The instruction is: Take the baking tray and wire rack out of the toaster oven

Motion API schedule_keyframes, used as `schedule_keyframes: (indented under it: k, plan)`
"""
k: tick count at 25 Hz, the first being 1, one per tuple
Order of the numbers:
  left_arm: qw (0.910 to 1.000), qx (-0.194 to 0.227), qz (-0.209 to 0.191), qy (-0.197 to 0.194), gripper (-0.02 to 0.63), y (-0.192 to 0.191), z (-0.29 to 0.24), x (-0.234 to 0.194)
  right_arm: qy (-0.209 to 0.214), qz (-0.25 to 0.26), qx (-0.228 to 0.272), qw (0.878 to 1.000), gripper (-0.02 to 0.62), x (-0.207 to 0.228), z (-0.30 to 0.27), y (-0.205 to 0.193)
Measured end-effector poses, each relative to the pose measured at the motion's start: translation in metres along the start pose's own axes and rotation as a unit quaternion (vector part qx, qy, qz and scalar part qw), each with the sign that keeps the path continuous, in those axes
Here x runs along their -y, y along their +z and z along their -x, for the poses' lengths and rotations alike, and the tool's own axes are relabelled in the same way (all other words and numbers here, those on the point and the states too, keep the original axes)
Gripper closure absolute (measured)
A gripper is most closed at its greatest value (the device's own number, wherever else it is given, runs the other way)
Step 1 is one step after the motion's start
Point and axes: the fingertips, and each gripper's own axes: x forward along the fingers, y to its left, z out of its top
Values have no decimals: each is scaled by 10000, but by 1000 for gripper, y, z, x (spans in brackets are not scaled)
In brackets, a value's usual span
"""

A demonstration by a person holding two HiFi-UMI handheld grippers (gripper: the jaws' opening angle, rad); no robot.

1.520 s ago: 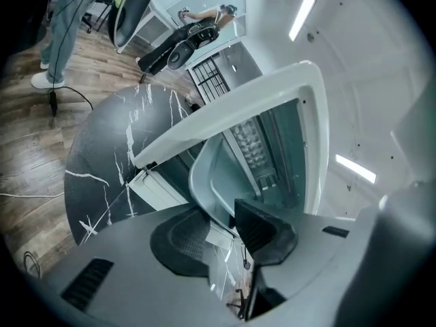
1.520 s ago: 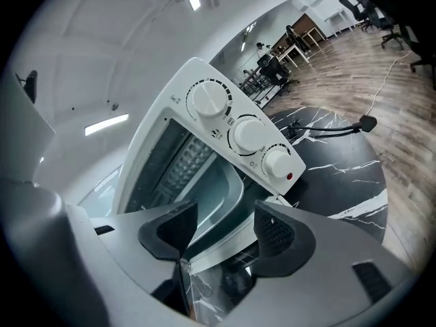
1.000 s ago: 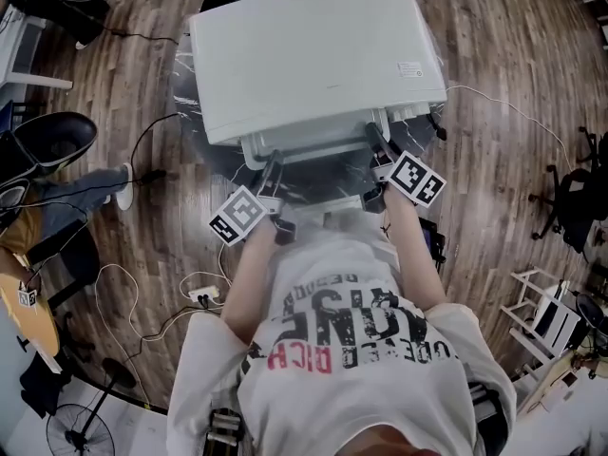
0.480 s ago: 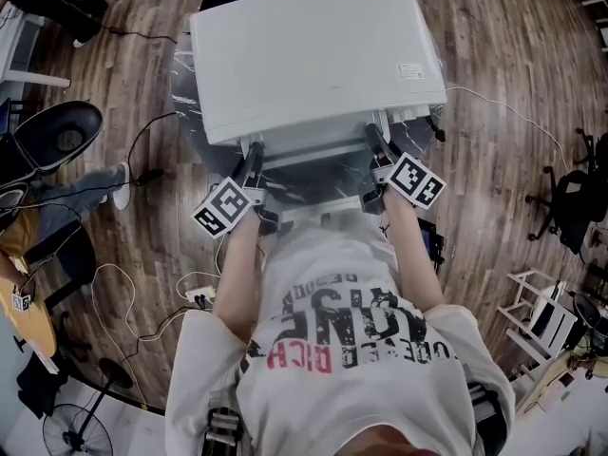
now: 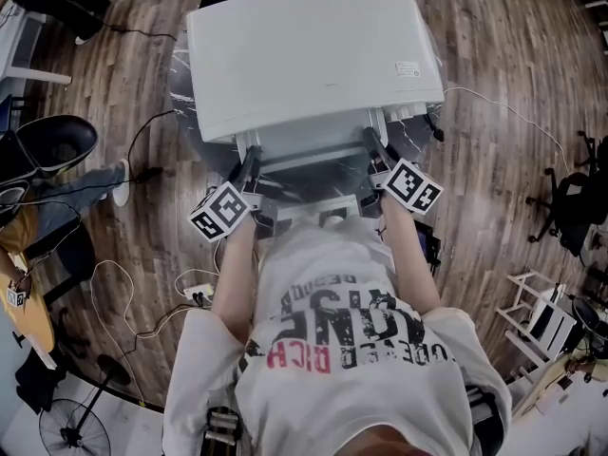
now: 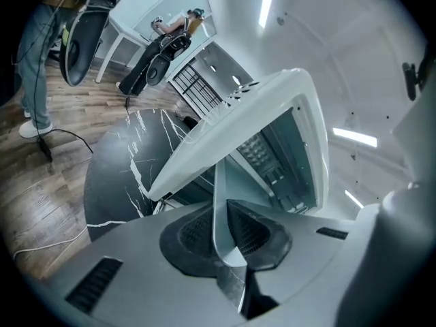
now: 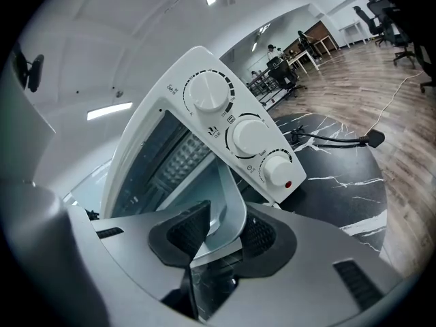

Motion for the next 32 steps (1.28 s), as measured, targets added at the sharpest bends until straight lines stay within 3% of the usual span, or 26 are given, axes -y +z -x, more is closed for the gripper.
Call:
schedule_keyframes:
  k: [18,32]
  plan:
    - [9996,243,23,137,571,-26,35,1,468,-107,-256,9985,497,-1,32,-18]
    - [9992,360,124,149,568,-44,56,10,594,-150,-375,9974,500,2,56,-27]
